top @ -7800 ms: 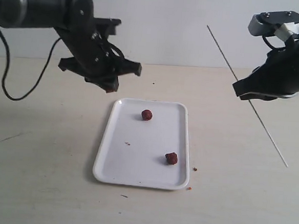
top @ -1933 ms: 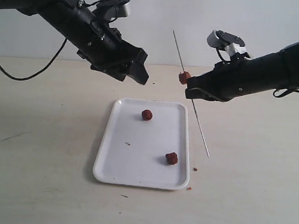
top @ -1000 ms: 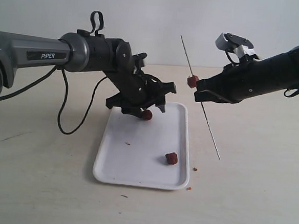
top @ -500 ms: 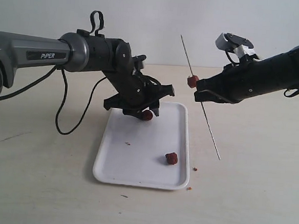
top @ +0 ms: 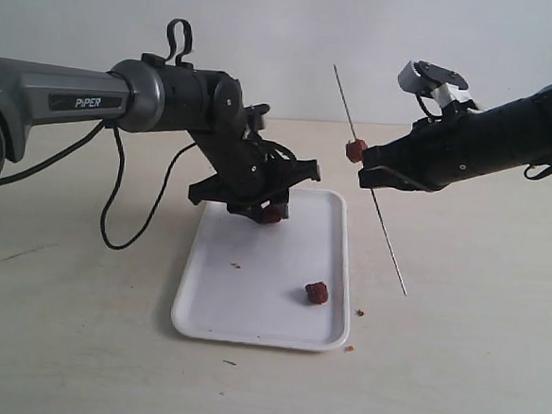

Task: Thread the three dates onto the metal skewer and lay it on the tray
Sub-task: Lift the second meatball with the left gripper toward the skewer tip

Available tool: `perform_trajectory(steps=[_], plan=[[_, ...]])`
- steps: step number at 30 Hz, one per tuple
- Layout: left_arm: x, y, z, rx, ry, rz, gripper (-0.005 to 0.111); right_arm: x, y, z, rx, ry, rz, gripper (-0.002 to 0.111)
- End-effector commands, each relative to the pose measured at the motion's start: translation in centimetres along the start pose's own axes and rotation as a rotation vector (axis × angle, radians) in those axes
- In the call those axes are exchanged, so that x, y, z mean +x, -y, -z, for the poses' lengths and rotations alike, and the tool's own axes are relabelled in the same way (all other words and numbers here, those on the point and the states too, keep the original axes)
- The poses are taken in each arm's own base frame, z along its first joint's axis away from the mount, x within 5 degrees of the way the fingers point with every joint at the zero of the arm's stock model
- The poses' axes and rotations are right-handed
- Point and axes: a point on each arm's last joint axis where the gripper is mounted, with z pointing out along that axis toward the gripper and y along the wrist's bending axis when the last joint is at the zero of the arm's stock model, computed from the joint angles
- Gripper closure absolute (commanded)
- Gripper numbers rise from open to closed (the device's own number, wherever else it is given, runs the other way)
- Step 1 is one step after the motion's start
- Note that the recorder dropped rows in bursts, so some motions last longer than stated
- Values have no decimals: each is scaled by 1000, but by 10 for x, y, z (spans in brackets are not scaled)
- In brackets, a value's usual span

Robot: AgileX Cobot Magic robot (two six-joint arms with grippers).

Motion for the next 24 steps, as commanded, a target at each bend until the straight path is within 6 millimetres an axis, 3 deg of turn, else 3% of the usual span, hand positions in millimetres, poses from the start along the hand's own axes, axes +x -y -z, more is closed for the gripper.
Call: perform_trajectory(steps=[1,8,12,24], plan=[[3,-4,-5,-21,-29,7,81,-4,0,3,0,14,10,108],[3,-4,-5,-22,-29,-13,84,-4,0,3,0,14,10,108],[-4,-4,5,-9,-5,-8,84,-4,0,3,1,13,12,108],[-38,-8,74,105,107,10,84,17,-10,5,-117,-213,60,108]])
